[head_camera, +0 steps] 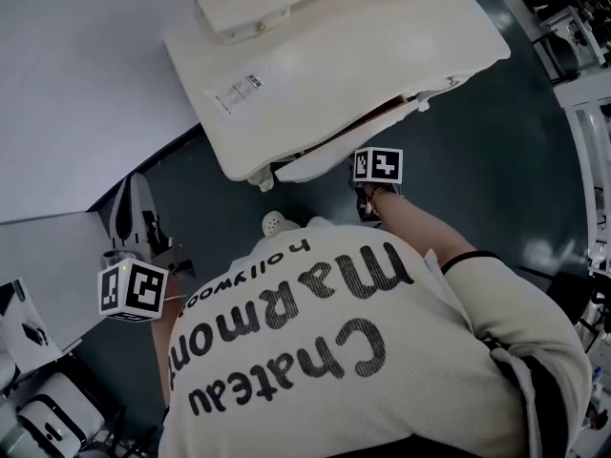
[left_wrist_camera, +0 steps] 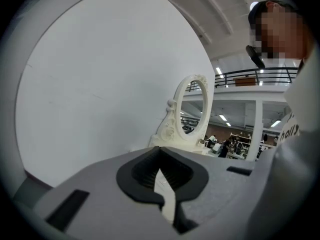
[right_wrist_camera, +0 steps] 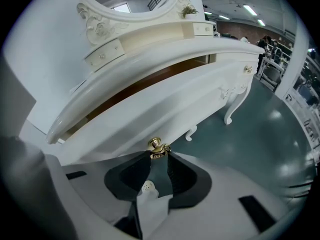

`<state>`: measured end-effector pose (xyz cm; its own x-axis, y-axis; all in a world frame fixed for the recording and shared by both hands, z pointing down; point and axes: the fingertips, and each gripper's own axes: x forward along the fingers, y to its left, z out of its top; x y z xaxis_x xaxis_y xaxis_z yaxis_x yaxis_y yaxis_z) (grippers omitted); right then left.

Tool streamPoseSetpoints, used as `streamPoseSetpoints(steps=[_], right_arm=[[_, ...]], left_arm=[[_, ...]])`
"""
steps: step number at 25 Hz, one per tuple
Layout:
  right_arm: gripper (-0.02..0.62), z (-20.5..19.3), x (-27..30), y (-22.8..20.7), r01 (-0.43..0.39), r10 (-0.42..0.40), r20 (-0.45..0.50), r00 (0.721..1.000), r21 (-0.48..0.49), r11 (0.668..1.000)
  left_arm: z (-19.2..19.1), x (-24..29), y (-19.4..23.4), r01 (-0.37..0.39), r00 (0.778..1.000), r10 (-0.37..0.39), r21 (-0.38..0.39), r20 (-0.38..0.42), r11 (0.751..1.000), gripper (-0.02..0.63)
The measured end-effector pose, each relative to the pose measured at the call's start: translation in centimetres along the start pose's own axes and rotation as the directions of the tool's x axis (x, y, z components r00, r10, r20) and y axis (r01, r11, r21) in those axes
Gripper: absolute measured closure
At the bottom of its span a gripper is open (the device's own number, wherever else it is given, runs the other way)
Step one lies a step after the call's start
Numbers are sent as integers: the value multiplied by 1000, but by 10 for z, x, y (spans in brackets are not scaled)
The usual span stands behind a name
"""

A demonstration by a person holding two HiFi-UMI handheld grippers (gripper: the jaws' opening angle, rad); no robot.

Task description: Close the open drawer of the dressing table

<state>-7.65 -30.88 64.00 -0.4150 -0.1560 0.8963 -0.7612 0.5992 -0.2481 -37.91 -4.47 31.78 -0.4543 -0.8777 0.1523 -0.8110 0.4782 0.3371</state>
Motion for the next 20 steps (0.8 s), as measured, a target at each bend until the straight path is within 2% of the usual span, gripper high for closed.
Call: streamPoseSetpoints(steps=[4,6,10,20], right_arm=[[479,0,13,10,-52,48,-44,998,-85,995],[479,0,15,12,-52,50,-22,999,-128,990],[482,3,19,11,-87,93,35,995,-149,985],[491,13,25,19,-168,181,44,982,-218,961]], left_arm=[[-9,-26,0,-90,996,90,-20,13,996,598],[-13,-40,-6,-125,992,125,-19,28,992,600],[-17,-65,-21,-183,982,182,9,52,983,598],[-34,-118,-32,-295,954,295,-8,59,956,600]])
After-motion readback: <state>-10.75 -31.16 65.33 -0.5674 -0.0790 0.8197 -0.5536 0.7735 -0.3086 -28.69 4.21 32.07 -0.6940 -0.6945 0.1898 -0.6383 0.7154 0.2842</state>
